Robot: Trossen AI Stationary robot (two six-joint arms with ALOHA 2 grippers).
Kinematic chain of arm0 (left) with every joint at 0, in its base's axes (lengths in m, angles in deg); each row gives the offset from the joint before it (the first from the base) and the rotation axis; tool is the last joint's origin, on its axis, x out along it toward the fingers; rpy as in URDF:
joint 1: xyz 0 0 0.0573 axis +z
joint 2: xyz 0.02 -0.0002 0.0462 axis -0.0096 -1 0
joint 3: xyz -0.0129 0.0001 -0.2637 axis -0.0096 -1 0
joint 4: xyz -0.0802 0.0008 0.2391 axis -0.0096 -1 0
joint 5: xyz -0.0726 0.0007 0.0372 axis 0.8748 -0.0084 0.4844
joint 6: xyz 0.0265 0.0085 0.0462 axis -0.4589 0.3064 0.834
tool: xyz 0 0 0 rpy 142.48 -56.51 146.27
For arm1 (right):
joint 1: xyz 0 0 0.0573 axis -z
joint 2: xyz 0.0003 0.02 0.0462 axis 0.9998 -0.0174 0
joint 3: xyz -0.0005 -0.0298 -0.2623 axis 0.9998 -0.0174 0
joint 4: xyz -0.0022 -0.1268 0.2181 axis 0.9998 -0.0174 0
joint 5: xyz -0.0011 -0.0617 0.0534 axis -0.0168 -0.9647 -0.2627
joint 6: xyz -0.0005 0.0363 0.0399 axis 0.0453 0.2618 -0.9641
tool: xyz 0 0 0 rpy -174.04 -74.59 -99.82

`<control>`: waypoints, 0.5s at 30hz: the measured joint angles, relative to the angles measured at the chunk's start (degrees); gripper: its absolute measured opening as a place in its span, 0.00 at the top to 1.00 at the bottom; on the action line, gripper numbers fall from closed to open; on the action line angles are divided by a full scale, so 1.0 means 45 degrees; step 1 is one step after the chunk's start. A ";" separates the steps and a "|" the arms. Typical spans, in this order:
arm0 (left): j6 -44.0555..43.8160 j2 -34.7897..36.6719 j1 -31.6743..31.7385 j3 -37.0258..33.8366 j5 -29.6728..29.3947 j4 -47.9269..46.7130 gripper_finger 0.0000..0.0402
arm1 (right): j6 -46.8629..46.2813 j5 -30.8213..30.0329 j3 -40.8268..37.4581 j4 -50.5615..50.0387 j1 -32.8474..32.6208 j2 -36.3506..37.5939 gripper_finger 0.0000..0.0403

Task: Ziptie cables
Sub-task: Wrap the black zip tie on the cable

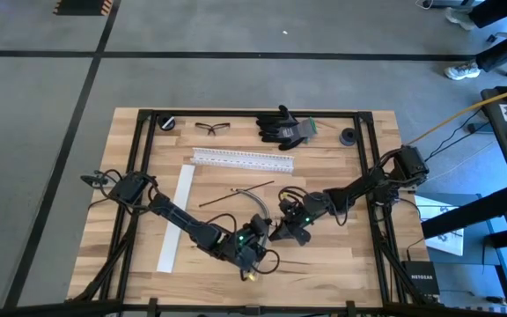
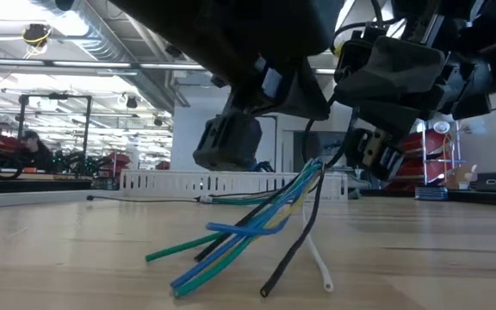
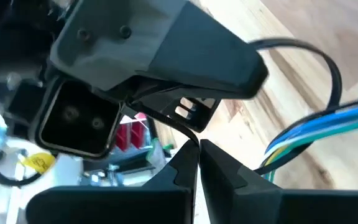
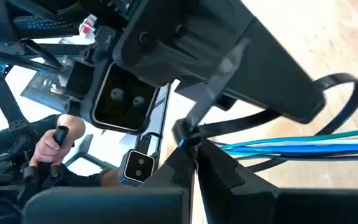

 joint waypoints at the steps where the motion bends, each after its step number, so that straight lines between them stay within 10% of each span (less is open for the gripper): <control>1: -0.0277 0.0000 0.0008 0.0000 0.0013 0.0003 1.00 | 0.0012 -0.0002 0.0005 -0.0020 0.0000 0.0000 1.00; 15: -0.1995 0.0010 0.0058 0.0000 0.1074 0.0022 0.81 | 0.0342 -0.0036 0.0005 -0.0287 0.0000 0.0000 1.00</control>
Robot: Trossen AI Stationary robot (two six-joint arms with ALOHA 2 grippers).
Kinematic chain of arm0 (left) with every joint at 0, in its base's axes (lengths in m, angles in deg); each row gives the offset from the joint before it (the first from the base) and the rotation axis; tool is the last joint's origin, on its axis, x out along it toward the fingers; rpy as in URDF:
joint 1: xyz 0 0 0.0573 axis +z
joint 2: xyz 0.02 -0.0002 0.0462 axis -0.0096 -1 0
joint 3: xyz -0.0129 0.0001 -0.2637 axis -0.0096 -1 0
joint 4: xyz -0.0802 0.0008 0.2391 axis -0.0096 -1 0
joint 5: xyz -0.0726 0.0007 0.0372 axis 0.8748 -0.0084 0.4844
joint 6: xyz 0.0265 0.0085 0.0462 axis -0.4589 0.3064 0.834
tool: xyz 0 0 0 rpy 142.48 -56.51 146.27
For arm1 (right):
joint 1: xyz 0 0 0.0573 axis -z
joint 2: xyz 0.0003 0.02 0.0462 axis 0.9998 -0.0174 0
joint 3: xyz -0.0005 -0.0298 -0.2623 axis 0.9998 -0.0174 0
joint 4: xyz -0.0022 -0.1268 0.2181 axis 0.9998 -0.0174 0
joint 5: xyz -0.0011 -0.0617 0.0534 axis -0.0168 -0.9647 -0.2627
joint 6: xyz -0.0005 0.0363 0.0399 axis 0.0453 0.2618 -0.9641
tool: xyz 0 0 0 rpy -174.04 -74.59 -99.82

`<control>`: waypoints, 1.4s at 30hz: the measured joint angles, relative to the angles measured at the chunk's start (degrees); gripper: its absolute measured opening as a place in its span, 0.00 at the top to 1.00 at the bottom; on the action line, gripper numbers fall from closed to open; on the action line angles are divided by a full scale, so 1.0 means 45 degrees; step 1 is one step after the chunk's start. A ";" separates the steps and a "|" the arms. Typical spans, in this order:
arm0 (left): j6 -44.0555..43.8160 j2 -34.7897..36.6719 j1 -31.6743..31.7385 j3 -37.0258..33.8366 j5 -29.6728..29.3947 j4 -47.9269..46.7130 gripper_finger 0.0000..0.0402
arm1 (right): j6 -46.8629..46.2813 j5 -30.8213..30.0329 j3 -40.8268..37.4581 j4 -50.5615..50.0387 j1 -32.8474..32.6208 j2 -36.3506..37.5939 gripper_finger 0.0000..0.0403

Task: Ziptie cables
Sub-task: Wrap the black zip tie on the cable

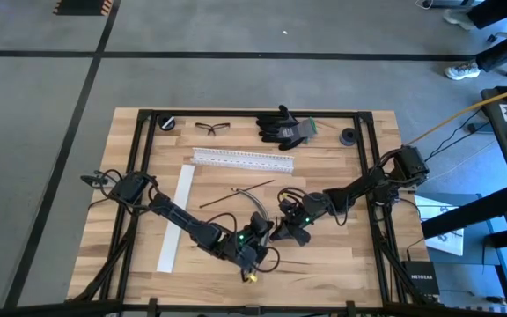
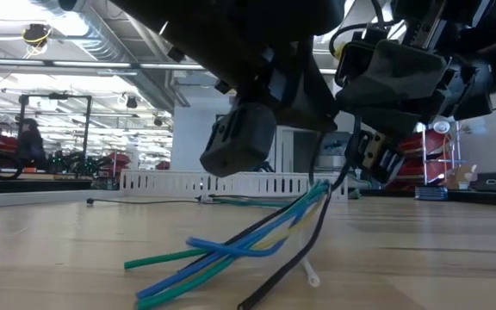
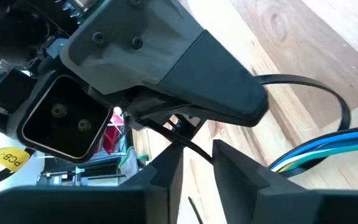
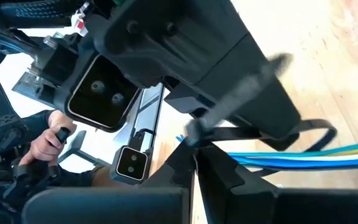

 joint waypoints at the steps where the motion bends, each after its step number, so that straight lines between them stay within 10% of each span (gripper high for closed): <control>1: 0.0011 0.0000 -0.0018 0.0000 -0.0004 0.0003 0.80 | 0.0009 0.0000 0.0000 -0.0014 0.0000 0.0000 1.00; 27: -0.3030 0.0342 -0.0446 0.0019 -0.0136 -0.0218 0.71 | 0.0307 0.0000 0.0000 0.0004 0.0000 0.0000 1.00; 42: -1.1645 0.1207 0.0777 0.0016 0.2656 -0.2965 0.71 | 0.0476 0.0003 0.0002 0.0006 0.0000 0.0000 1.00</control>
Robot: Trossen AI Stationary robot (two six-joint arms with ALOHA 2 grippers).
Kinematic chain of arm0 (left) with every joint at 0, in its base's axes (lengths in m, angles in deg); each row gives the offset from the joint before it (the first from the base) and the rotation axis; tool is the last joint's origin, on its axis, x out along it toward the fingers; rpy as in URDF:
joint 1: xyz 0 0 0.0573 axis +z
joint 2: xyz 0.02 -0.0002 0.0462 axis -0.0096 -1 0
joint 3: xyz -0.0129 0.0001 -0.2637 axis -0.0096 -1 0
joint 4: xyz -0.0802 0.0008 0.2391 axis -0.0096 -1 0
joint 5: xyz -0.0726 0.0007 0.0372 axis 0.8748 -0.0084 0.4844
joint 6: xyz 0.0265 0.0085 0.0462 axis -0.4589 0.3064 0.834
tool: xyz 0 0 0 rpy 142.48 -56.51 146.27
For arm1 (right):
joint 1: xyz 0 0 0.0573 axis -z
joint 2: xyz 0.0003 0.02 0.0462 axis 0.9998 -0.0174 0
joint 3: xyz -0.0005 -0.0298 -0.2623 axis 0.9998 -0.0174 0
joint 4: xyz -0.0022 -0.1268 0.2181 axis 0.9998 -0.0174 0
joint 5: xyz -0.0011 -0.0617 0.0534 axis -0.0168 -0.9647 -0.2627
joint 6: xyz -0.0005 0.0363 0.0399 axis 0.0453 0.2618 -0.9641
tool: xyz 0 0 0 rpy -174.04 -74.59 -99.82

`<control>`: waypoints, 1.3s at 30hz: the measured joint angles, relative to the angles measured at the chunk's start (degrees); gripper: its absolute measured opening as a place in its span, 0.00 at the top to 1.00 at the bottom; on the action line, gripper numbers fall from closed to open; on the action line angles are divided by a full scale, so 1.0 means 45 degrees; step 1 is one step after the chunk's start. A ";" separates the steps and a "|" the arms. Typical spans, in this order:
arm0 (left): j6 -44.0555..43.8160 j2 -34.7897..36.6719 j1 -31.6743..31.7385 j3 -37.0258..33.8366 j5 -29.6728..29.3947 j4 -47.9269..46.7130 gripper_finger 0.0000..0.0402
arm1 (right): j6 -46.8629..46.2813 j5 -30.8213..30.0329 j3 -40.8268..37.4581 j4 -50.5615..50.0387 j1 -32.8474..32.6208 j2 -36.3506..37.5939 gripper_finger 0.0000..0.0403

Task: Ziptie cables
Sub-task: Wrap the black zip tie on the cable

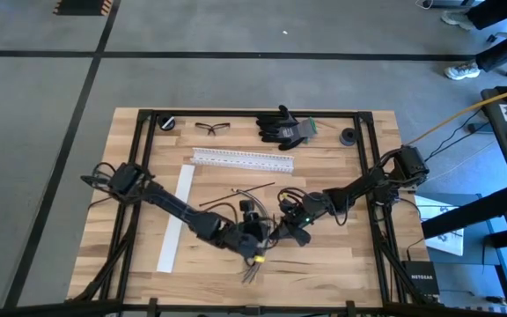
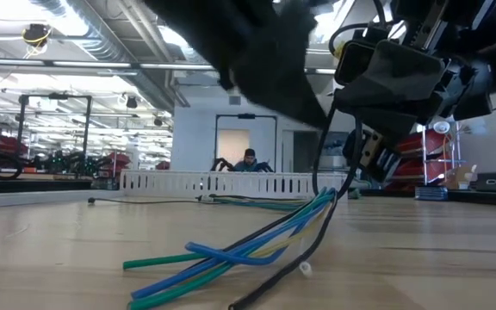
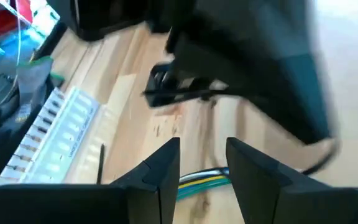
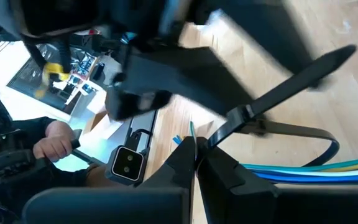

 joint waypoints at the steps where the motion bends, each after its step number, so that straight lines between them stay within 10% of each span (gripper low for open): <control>1: -0.0032 -0.0040 0.0093 -0.0005 0.0022 0.0031 0.71 | 0.0043 -0.0003 -0.0002 0.0000 0.0000 0.0000 1.00; 12: 0.0824 -0.0056 0.0247 -0.0011 0.0983 0.1586 0.73 | 0.0233 0.0145 0.0001 0.0000 -0.0010 0.0000 1.00; 19: 0.1972 -0.0056 0.0146 -0.0011 0.0814 0.1719 0.98 | 0.0225 0.0143 -0.0002 0.0000 -0.0008 0.0000 1.00; 39: 0.5693 -0.0605 -0.0918 0.0091 -0.1020 0.2807 1.00 | -0.0636 0.0483 -0.0006 0.0845 0.0073 -0.0010 1.00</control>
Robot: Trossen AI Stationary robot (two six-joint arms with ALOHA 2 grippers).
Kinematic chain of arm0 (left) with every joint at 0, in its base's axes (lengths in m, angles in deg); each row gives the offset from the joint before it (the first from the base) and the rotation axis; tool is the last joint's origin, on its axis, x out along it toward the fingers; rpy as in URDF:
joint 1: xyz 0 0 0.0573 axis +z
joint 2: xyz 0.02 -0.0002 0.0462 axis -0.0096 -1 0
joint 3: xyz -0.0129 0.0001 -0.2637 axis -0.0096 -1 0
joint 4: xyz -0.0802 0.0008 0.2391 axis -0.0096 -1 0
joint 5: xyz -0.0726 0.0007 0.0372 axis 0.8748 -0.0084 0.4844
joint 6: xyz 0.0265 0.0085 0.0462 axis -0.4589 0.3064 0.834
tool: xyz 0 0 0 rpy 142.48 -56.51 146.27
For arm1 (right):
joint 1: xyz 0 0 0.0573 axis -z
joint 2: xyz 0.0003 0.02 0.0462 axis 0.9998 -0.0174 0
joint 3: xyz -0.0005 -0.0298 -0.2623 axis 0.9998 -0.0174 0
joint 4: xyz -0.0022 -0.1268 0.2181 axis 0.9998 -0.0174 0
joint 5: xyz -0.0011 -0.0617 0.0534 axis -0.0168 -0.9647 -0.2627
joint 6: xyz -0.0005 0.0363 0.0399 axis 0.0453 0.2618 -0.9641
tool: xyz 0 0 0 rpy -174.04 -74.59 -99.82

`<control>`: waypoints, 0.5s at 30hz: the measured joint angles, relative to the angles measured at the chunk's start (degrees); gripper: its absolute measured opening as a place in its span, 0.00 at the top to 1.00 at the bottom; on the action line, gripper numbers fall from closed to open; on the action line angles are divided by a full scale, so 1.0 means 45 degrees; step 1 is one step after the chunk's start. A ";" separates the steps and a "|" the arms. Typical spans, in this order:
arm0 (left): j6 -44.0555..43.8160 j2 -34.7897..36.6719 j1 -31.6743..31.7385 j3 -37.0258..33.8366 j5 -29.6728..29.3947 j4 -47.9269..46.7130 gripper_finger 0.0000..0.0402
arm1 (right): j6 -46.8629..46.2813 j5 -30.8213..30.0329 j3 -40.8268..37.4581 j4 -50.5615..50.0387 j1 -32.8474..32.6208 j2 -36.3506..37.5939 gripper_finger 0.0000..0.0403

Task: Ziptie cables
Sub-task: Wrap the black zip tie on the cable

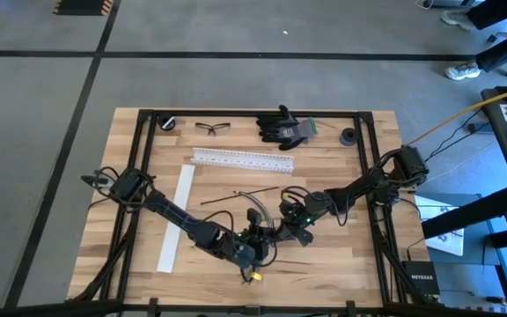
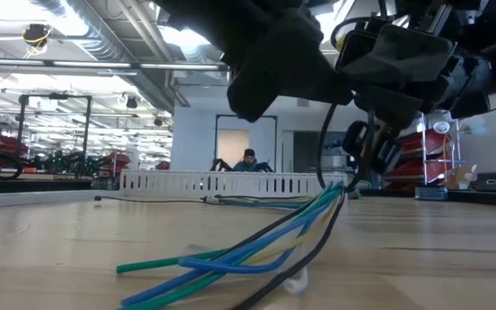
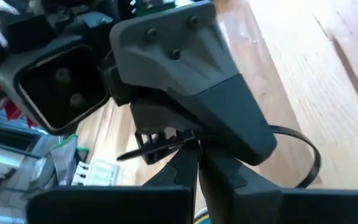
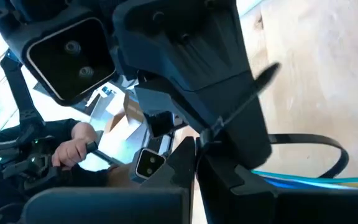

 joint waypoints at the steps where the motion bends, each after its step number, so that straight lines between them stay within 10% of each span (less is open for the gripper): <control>1: 0.0058 0.0000 -0.0015 0.0004 -0.0023 0.0000 1.00 | 0.0000 0.0032 0.0000 0.0012 0.0037 0.0000 1.00; 15: -0.0429 -0.0005 0.0078 0.0033 0.0138 -0.0133 1.00 | 0.0591 0.0344 0.0004 -0.0065 0.0120 0.0001 0.99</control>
